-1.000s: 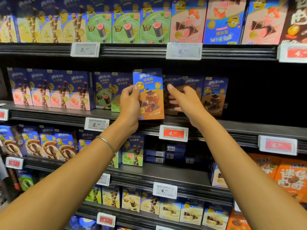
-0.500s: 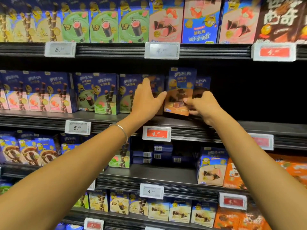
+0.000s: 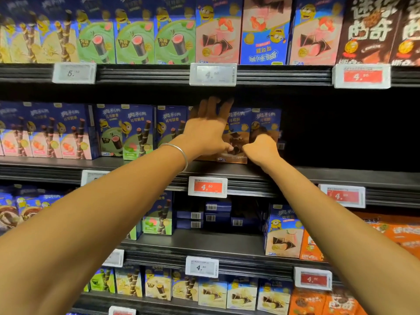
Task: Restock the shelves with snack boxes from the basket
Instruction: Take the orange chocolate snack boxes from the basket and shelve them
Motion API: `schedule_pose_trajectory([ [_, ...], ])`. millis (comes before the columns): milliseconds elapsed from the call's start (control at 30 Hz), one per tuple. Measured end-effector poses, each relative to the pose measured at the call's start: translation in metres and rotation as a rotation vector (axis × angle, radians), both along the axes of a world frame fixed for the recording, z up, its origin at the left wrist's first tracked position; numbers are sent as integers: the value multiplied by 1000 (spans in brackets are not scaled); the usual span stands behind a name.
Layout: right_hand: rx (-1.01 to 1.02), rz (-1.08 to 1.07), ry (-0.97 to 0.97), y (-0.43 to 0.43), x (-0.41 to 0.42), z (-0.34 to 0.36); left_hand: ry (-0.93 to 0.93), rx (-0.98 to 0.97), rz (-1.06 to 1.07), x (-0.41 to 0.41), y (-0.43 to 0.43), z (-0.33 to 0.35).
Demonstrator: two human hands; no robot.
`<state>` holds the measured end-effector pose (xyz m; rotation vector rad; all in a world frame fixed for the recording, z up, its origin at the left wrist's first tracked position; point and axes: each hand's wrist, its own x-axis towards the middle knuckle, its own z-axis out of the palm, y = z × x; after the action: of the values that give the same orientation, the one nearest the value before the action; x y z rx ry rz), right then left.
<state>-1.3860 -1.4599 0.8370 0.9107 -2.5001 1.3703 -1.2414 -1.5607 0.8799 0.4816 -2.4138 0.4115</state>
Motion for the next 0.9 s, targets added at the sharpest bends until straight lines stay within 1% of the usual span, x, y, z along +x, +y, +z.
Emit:
schedule_pose_trajectory([
  [100,-20,-17,-13,7,-5,2,-35,23,1,-5,-3,6],
  [233,-198,-174,-9,26,-15,10,-65,18,42,-10,-1,16],
  [300,-268,-194,-59,29,-26,12,-105,82,66,-13,0,20],
  [333,-282,-151,-119,29,-33,12,-130,155,75,-15,0,23],
  [367,-272,-73,-186,27,-38,12,-162,195,98,-17,0,24],
  [400,-239,22,-235,26,-42,12,-158,191,102,-18,1,25],
  [467,-162,168,-255,22,-45,12,-137,51,95,-23,2,27],
  [500,-134,200,-253,20,-46,10,-142,20,97,-24,3,30],
  [533,-107,218,-246,16,-49,8,-166,77,87,-26,2,31],
  [600,-46,207,-235,11,-52,4,-276,313,107,-31,0,37],
  [633,-23,198,-227,8,-53,3,-309,359,111,-32,-2,37],
  [767,0,198,-179,2,-57,4,-255,309,95,-34,-2,31],
  [833,-28,203,-186,2,-57,5,-258,382,99,-39,-5,28],
  [900,-56,210,-175,-3,-62,5,-275,395,79,-45,-9,27],
])
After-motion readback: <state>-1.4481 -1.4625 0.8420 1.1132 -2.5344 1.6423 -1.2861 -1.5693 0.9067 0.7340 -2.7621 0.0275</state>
